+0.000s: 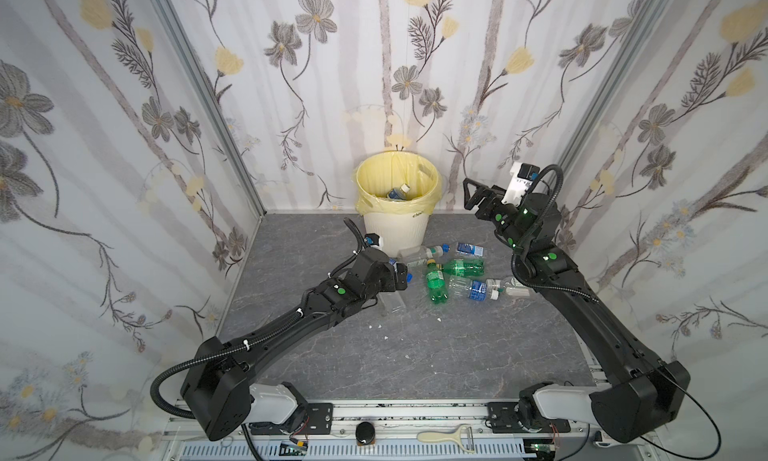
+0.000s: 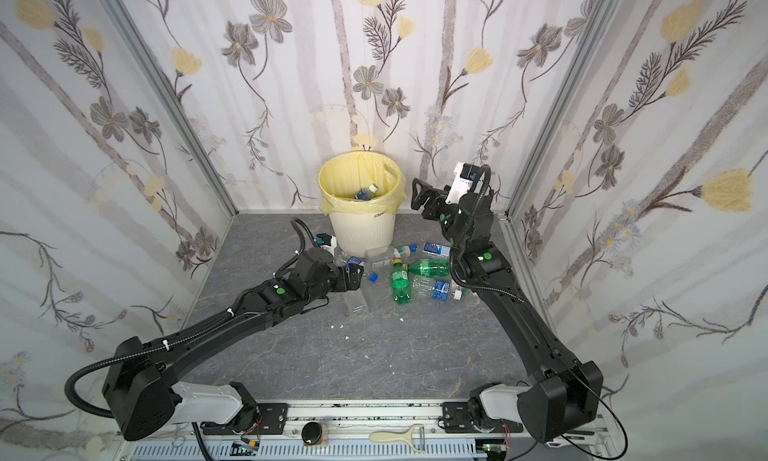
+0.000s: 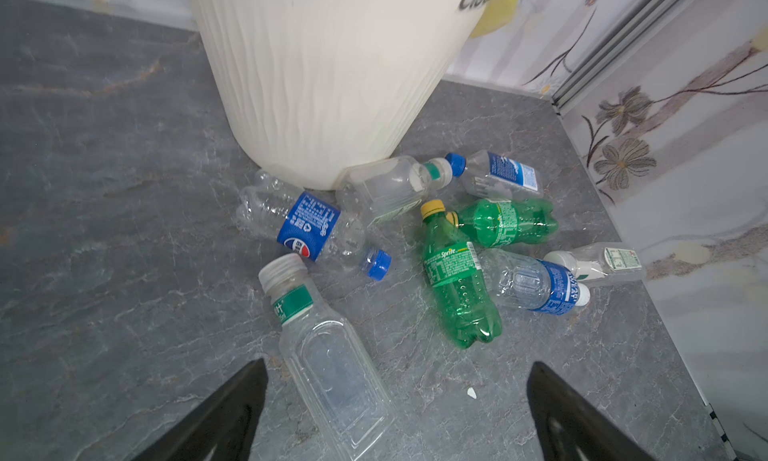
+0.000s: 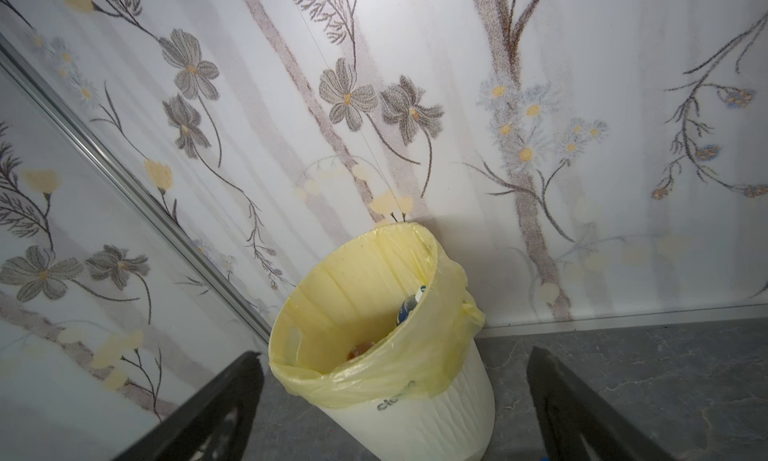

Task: Throw the plastic bottles in the bin
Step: 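Lower the left gripper onto the green-label clear bottle while the right gripper lowers, then lift the green-label bottle with the left gripper toward the right gripper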

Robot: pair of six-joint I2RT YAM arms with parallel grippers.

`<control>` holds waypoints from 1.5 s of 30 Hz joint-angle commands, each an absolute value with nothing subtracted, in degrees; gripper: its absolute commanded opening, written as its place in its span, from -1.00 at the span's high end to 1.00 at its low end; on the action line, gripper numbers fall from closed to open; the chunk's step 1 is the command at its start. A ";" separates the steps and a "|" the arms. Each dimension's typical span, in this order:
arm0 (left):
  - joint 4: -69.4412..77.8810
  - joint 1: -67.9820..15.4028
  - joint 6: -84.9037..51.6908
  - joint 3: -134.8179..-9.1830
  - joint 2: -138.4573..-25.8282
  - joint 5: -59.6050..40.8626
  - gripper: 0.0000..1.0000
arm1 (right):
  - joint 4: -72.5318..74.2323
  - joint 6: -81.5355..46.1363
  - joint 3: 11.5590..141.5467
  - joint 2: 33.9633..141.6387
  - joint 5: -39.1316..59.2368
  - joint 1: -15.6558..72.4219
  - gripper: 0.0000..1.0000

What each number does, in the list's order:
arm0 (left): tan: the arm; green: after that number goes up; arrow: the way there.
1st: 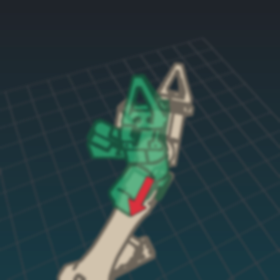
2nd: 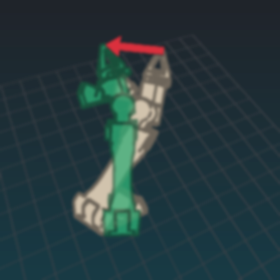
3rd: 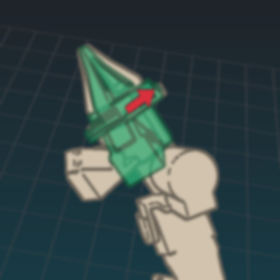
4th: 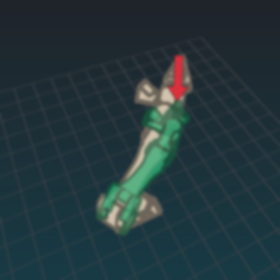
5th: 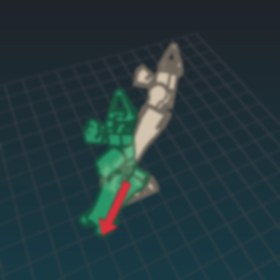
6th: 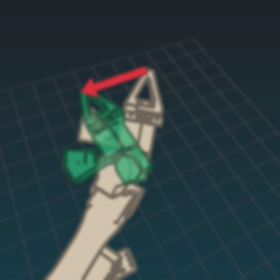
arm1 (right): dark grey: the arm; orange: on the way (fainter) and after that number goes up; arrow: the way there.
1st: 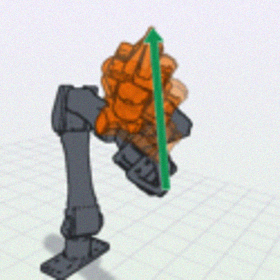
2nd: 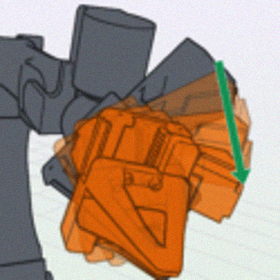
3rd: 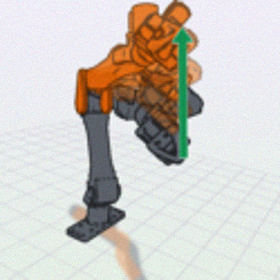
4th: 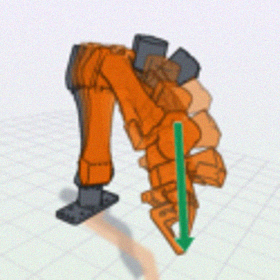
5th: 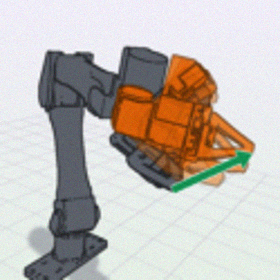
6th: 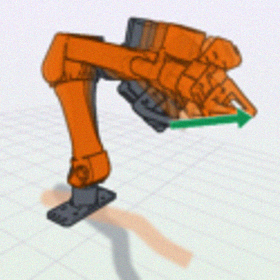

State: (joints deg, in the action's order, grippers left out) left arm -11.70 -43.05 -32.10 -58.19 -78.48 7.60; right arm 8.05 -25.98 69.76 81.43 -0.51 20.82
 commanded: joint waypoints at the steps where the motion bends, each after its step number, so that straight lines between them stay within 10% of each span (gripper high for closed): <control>1: -13.89 -42.75 -38.67 -57.22 -80.42 5.12 -1.00 | 8.27 -22.44 63.80 78.07 -0.81 21.61 -0.99; 22: -15.03 -42.45 -46.11 -56.73 -94.26 0.66 -0.87 | 13.56 -24.48 36.55 67.70 -3.66 29.35 -0.99; 45: -20.94 -43.62 -40.31 -59.80 -100.08 11.54 -0.33 | 14.23 -24.93 34.36 67.32 -1.92 29.71 -0.99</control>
